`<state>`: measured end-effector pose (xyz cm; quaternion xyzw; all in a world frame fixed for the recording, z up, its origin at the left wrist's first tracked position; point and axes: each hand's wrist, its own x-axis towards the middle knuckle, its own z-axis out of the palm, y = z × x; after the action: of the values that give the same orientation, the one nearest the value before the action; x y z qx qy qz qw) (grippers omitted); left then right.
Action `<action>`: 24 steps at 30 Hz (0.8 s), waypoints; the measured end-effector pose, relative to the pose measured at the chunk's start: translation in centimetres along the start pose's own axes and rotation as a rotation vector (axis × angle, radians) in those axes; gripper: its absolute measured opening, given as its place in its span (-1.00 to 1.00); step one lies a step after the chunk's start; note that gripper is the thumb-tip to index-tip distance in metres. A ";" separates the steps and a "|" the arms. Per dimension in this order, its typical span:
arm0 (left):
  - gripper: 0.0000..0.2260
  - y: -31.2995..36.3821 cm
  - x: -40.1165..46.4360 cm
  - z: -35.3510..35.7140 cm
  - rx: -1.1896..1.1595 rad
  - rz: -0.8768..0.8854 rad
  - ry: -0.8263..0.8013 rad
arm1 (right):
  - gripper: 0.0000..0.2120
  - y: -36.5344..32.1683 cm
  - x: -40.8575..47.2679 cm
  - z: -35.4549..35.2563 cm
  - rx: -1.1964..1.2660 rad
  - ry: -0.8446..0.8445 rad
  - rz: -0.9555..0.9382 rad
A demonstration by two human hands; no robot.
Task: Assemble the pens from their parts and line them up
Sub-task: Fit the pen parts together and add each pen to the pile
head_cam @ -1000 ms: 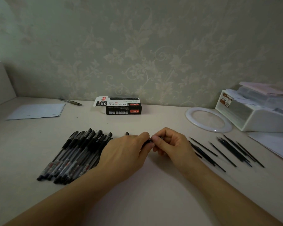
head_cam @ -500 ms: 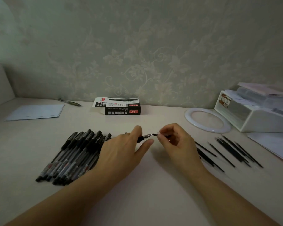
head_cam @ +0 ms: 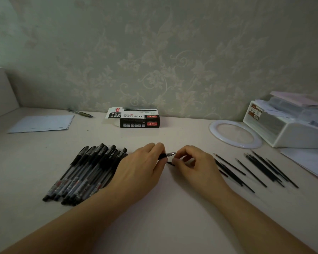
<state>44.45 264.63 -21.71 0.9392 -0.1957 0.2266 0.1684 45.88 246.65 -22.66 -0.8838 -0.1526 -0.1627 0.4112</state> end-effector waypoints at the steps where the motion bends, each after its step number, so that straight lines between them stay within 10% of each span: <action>1: -0.88 0.0 0.0 0.0 -0.002 0.000 0.001 | -0.96 0.0 0.0 0.0 0.016 0.016 -0.002; 24: -0.73 0.2 0.0 -0.1 0.054 0.016 -0.101 | -0.93 -0.3 0.1 -0.5 0.379 -0.105 0.005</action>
<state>44.33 264.48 -21.54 0.9520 -0.2054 0.1854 0.1309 45.81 246.41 -22.11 -0.7984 -0.1995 -0.0835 0.5620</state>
